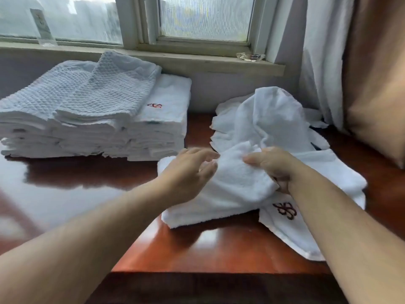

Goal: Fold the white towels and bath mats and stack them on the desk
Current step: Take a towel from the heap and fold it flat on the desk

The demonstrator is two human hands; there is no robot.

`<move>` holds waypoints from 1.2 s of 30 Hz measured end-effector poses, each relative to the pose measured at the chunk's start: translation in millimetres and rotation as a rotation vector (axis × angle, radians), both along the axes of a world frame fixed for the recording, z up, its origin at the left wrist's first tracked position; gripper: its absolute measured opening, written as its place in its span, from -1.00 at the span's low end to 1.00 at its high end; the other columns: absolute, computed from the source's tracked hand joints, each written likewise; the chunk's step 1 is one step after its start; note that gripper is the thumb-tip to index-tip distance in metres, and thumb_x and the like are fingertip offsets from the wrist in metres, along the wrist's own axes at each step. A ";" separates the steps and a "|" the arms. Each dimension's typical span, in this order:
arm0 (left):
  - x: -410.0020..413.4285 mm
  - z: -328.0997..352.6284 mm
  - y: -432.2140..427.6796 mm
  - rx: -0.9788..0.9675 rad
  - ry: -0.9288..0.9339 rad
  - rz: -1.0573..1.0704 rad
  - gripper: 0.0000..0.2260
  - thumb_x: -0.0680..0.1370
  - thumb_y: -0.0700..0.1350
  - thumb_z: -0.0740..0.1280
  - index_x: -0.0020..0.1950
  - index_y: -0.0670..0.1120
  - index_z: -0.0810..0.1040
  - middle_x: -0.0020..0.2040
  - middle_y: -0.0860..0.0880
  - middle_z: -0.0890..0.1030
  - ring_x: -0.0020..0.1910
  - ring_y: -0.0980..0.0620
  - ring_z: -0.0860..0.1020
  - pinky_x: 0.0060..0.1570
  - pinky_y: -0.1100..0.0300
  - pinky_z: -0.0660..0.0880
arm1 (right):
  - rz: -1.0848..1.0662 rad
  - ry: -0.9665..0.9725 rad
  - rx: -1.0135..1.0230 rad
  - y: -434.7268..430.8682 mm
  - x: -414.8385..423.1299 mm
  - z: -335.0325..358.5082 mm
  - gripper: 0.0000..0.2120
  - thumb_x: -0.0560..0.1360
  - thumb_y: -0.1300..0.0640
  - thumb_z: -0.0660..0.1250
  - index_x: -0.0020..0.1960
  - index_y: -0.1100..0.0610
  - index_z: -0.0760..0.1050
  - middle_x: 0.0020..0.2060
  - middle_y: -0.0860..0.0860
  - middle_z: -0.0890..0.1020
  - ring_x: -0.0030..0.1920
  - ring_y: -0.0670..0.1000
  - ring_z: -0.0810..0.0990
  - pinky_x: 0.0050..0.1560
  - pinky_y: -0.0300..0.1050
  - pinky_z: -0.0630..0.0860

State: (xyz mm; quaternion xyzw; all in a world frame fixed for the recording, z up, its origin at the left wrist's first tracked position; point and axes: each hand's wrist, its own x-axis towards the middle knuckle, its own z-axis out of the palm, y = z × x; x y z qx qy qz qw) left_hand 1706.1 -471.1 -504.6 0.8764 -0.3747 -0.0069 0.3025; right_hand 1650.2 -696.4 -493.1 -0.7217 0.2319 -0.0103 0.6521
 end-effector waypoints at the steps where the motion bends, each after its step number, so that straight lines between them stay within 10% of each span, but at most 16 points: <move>1: -0.5 0.3 -2.2 -0.017 -0.022 -0.015 -0.68 0.68 0.05 0.17 0.42 0.10 0.48 0.38 0.09 0.49 0.41 0.07 0.33 0.29 0.24 0.23 | -0.017 -0.010 -0.036 -5.2 -1.0 3.7 -0.78 0.56 0.20 0.42 0.15 0.29 0.62 -0.06 0.19 0.74 -0.04 0.18 0.74 0.02 0.11 0.67; 8: -6.8 15.8 -66.2 -0.049 -0.193 -0.187 -0.68 0.64 0.09 0.22 0.40 0.21 0.47 0.38 0.20 0.47 0.38 0.18 0.31 0.22 0.30 0.19 | -0.235 -0.050 -0.156 -110.6 -41.3 37.8 -0.84 0.63 0.08 0.35 0.14 0.10 0.64 -0.08 0.07 0.76 -0.11 0.07 0.75 -0.30 -0.09 0.65; 17: -8.9 -40.1 -121.6 0.214 -0.249 -0.288 -0.52 0.65 0.21 0.00 0.59 0.26 0.15 0.61 0.19 0.15 0.58 0.11 0.06 0.51 0.11 -0.06 | -0.413 0.462 -1.002 -187.1 -64.3 -17.4 -0.57 0.69 -0.07 0.12 0.20 0.21 0.62 0.18 0.22 0.63 0.19 0.27 0.56 0.18 0.04 0.51; 24: -3.2 -43.7 -100.6 -0.017 -0.230 -0.108 -0.64 0.64 0.06 0.15 0.44 0.17 0.44 0.47 0.14 0.41 0.47 0.05 0.25 0.44 0.04 0.17 | -0.537 -0.009 -1.259 -136.9 -45.2 -20.0 -0.79 0.58 0.06 0.26 0.16 0.06 0.58 0.15 0.12 0.57 0.20 0.21 0.47 0.16 0.05 0.38; 32: 5.3 -52.9 -44.2 -0.080 0.170 0.370 -0.26 0.50 0.29 0.35 0.56 -0.01 0.19 0.28 0.00 0.53 0.30 -0.10 0.47 0.30 -0.06 0.37 | -0.314 -0.266 -1.145 -40.6 -24.0 -59.7 -0.86 0.53 0.03 0.30 0.00 0.02 0.61 0.00 -0.05 0.60 0.08 -0.01 0.42 0.07 -0.06 0.46; 36: 5.7 -36.8 -43.7 -0.273 0.471 0.231 -0.74 0.47 0.05 0.51 0.06 0.02 0.54 -0.18 0.16 0.69 -0.18 0.19 0.65 -0.19 0.24 0.57 | -0.296 -0.217 -1.144 -38.7 -26.3 -57.5 -0.86 0.56 0.05 0.29 0.01 0.05 0.61 0.00 -0.06 0.60 0.11 -0.01 0.44 0.07 -0.08 0.45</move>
